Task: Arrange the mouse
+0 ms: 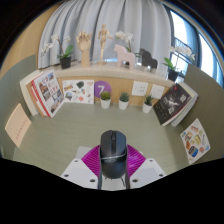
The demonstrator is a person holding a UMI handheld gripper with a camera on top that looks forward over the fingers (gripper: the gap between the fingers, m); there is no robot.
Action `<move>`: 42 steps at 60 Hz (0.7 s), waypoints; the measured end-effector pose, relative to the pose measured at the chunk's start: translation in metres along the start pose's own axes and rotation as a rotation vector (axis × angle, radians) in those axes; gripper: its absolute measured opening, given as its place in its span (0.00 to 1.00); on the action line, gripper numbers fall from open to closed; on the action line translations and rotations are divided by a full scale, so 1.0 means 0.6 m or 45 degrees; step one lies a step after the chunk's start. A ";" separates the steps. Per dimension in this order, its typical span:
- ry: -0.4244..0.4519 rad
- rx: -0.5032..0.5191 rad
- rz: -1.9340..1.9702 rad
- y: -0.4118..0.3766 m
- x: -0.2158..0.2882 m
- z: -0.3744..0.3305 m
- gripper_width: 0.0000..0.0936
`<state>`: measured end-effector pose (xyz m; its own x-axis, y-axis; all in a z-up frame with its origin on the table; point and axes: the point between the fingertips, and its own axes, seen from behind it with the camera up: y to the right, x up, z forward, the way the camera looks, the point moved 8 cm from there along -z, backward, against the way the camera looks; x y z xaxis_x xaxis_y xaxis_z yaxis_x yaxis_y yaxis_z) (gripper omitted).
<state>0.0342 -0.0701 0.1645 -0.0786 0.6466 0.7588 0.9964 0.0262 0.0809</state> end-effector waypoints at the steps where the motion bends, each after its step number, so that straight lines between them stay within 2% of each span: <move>1: -0.022 0.006 0.006 0.001 -0.012 0.006 0.33; 8: -0.148 0.035 0.052 -0.003 -0.091 0.045 0.33; 17: -0.242 0.070 0.083 -0.017 -0.159 0.071 0.34; 22: -0.279 0.087 0.082 -0.021 -0.185 0.081 0.38; 26: -0.248 0.082 0.100 -0.020 -0.182 0.080 0.40; 38: -0.253 0.057 0.105 -0.019 -0.183 0.086 0.52; 42: -0.283 -0.007 0.092 -0.008 -0.182 0.077 0.70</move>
<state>0.0397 -0.1054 0.0515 0.0022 0.7985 0.6020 0.9989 -0.0298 0.0358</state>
